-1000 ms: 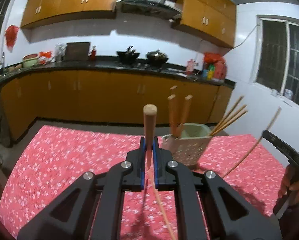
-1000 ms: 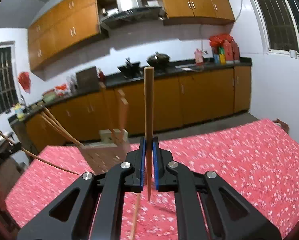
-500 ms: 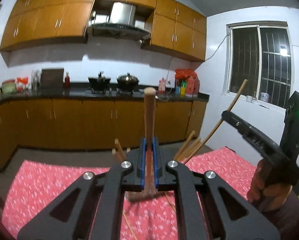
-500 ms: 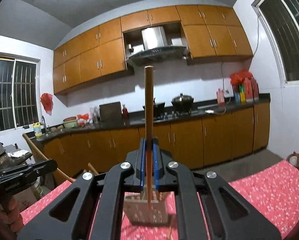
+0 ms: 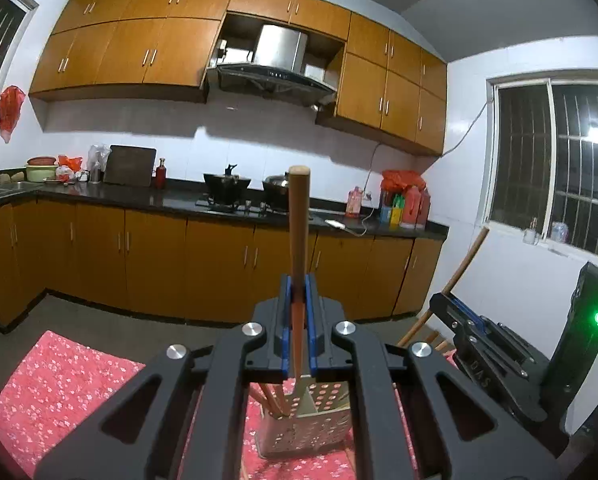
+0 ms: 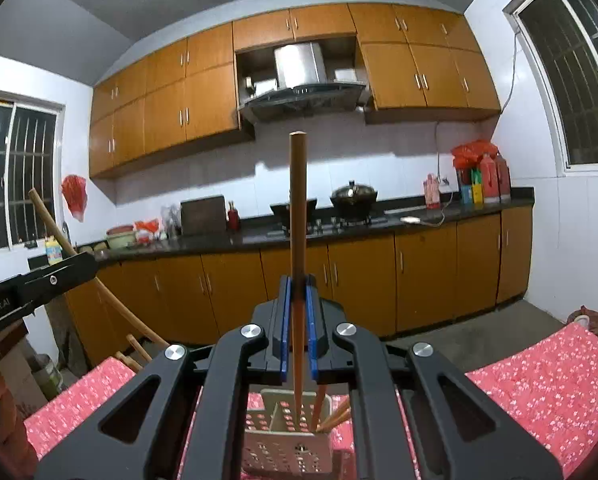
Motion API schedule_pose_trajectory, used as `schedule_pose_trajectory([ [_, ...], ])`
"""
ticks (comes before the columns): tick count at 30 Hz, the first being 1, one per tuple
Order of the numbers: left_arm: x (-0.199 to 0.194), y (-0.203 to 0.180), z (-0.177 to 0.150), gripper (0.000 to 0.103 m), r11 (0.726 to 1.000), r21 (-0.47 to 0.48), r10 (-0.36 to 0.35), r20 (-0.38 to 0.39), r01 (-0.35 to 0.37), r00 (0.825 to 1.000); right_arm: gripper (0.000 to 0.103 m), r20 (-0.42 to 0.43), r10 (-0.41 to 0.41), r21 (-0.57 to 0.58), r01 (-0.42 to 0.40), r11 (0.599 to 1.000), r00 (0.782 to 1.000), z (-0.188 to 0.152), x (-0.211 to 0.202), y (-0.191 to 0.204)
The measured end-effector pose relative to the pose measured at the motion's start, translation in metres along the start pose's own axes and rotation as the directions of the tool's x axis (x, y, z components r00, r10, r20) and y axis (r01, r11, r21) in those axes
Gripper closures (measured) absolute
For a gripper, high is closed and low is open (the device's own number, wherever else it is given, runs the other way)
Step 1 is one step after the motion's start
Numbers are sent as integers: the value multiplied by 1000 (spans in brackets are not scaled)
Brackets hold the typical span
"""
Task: Organize utensils
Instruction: 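Lower both chopsticks into the holder and open both tools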
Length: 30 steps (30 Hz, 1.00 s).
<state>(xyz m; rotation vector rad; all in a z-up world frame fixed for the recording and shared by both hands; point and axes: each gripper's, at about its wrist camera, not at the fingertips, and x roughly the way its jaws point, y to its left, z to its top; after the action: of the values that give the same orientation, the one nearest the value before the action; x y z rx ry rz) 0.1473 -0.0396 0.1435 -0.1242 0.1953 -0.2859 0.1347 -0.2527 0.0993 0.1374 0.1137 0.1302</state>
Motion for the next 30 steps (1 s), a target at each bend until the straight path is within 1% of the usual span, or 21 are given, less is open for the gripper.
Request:
schedule_pose_trajectory([
  [5, 20, 6, -20, 95, 1000, -3, 0, -67, 0, 998, 95, -28, -1, -7, 1, 1000, 1000, -9, 7, 1],
  [9, 31, 11, -33, 95, 1000, -19, -2, -117, 0, 993, 95, -42, 13, -5, -13, 1000, 999, -8, 4, 2],
  [17, 31, 15, -41, 95, 999, -33, -5, -129, 0, 992, 95, -49, 24, -3, -24, 1000, 999, -2, 7, 7],
  [18, 30, 15, -41, 93, 999, -36, -2, -126, -3, 992, 94, -48, 30, 1, -30, 1000, 998, -2, 6, 7],
  [20, 24, 17, -38, 82, 999, -41, -1, -107, -4, 994, 78, -37, 28, 11, -27, 1000, 999, 3, -1, 1],
  [21, 20, 18, -36, 76, 999, -48, 1, -95, -6, 995, 61, -28, 25, 17, -24, 1000, 999, 4, -2, -2],
  [22, 19, 19, -33, 76, 999, -52, -2, -90, -2, 996, 59, -15, 24, 24, -23, 999, 1000, 7, -6, -3],
  [26, 5, 22, -29, 76, 998, -69, -12, -68, 7, 998, 59, 21, 29, 37, -29, 999, 999, 17, -24, -9],
  [29, -10, 25, -28, 76, 997, -71, -10, -50, 7, 999, 57, 39, 7, 43, -9, 999, 999, 19, -41, -16],
  [30, -15, 27, -29, 74, 997, -73, -8, -47, 4, 999, 56, 38, -3, 45, 1, 999, 999, 16, -45, -19],
])
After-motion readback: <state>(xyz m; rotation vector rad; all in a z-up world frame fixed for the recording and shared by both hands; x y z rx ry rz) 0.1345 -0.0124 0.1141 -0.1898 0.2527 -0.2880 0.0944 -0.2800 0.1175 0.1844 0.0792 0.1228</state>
